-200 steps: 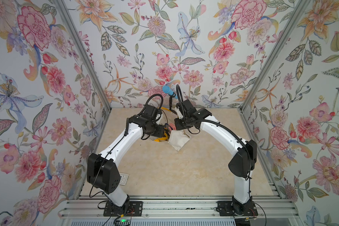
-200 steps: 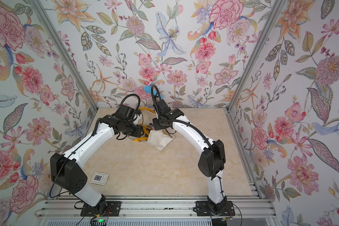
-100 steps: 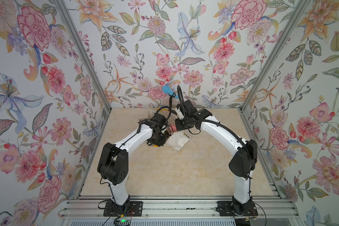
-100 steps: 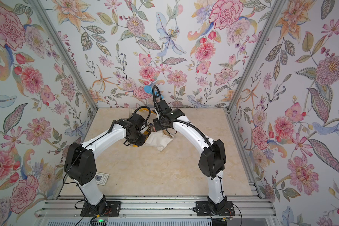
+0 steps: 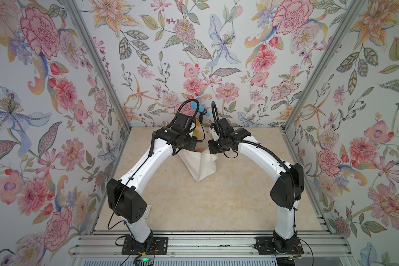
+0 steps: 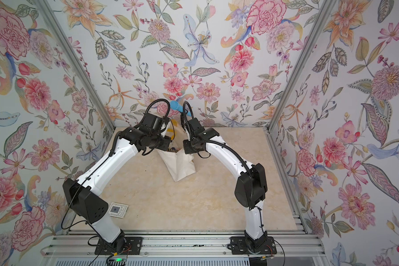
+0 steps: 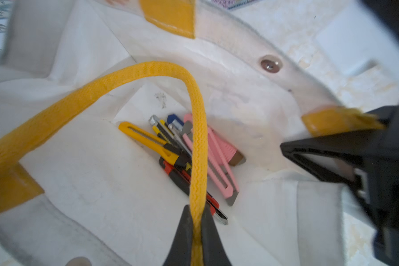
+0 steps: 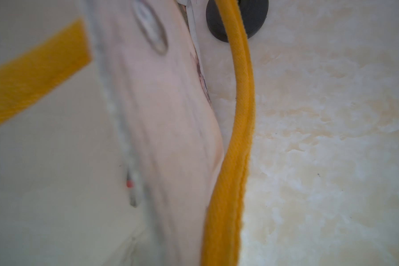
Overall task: Place the art knife into the pouch
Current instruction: Adjust the pouch at the center of the board.
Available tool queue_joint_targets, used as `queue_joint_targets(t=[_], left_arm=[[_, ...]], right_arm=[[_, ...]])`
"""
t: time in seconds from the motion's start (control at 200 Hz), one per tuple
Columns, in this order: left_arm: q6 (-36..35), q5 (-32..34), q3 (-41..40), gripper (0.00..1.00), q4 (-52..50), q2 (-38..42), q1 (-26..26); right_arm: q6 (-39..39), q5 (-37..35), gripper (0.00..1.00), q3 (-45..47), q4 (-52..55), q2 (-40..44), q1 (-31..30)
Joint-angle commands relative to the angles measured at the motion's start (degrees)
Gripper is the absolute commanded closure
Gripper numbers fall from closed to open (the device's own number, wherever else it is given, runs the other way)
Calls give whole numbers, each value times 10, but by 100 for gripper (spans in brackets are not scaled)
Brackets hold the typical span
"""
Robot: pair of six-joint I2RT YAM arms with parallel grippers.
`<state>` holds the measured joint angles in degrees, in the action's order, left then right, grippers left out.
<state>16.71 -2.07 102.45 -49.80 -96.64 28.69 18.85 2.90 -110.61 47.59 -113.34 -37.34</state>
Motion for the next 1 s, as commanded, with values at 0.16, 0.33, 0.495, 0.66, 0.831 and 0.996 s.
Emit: queue_joint_targets(t=[0.16, 0.33, 0.495, 0.66, 0.831, 0.996], left_arm=[[31, 42, 2, 100, 38, 59, -3], [70, 29, -171, 100, 231, 188, -4], [167, 104, -365, 100, 399, 355, -35], [251, 225, -470, 100, 420, 488, -50], [307, 282, -488, 86, 384, 533, -50], [397, 349, -561, 85, 391, 614, -50]], right_arm=[[3, 10, 95, 8, -13, 21, 28], [2, 25, 95, -5, -13, 6, 35], [0, 36, 95, -8, -12, -8, 39], [1, 53, 96, -11, -12, -23, 47], [0, 65, 96, -19, -12, -38, 55], [-2, 62, 97, -10, -13, -31, 62]])
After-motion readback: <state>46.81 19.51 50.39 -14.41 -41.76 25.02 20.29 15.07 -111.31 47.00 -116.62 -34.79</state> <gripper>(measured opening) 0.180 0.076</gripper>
